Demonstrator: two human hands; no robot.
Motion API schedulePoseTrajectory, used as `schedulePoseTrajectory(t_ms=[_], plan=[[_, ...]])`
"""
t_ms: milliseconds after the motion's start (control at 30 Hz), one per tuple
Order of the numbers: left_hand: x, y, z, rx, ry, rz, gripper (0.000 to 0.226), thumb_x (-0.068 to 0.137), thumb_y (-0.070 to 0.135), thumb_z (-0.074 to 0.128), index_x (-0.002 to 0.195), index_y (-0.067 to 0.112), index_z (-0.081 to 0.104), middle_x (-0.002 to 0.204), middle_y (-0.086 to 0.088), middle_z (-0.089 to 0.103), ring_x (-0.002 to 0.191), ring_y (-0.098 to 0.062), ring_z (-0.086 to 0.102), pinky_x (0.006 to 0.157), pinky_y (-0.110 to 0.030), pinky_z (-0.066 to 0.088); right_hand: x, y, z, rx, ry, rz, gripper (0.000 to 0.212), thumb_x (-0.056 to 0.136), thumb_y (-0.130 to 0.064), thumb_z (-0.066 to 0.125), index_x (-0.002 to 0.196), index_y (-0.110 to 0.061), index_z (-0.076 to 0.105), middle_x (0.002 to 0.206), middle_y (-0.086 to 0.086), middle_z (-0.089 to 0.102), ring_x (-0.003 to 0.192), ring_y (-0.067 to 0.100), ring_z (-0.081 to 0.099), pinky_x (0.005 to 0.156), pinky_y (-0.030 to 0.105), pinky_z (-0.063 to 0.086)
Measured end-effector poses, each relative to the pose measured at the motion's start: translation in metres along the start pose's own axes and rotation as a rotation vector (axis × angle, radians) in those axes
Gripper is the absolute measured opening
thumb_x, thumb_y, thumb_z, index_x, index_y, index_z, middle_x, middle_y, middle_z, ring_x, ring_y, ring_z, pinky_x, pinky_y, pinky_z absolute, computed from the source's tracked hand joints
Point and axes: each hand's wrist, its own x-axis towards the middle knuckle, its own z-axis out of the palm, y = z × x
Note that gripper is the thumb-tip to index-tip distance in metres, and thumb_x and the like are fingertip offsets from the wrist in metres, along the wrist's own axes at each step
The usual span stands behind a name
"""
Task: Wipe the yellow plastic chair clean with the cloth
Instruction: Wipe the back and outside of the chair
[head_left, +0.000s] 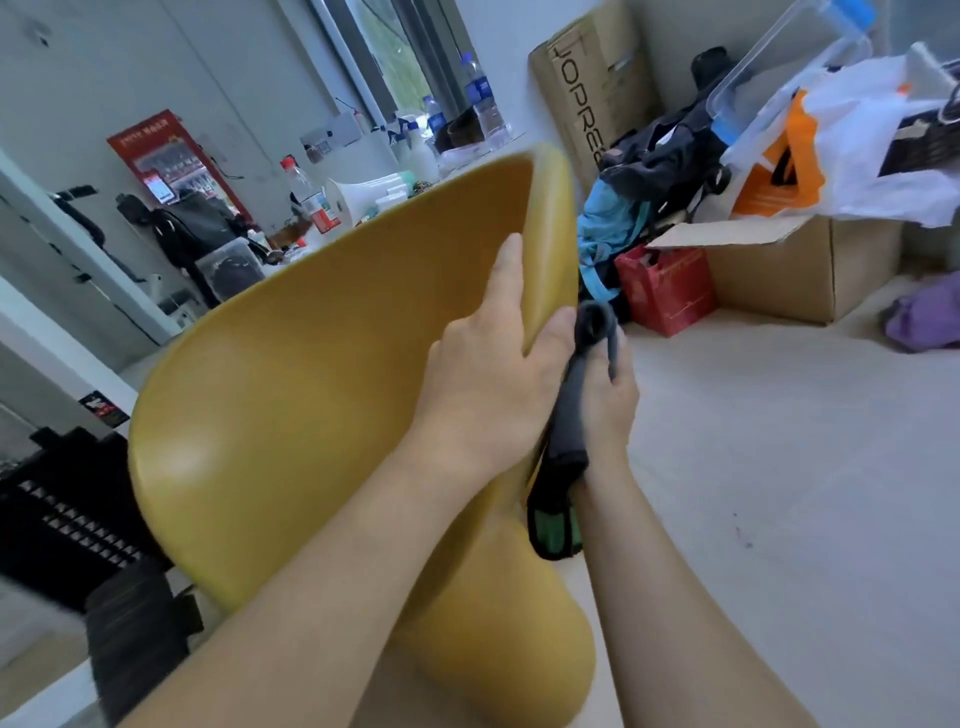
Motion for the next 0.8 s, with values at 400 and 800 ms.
schedulePoseTrajectory(t_ms=[400,800], plan=[[-0.016,0.005,-0.039,-0.020,0.076,-0.082,0.035,0.082,0.033,0.062,0.104,0.021,0.037,0.050,0.007,0.051,0.042,-0.009,0.041,0.043,-0.020,0.036,-0.032,-0.058,0.028,0.151,0.023,-0.369,0.026,0.095,-0.030,0.056,0.120,-0.029,0.061,0.122,-0.012,0.061,0.120,0.001,0.052,0.101,0.015,0.039],[-0.007,0.001,-0.031,0.109,0.168,-0.004,0.030,0.084,0.047,0.049,0.100,0.024,0.036,0.048,0.006,0.047,0.040,-0.011,0.039,0.042,-0.024,0.028,-0.044,-0.058,0.026,0.169,0.057,-0.195,0.027,0.097,-0.028,0.051,0.123,-0.026,0.060,0.128,-0.005,0.060,0.123,0.004,0.051,0.105,0.022,0.039]])
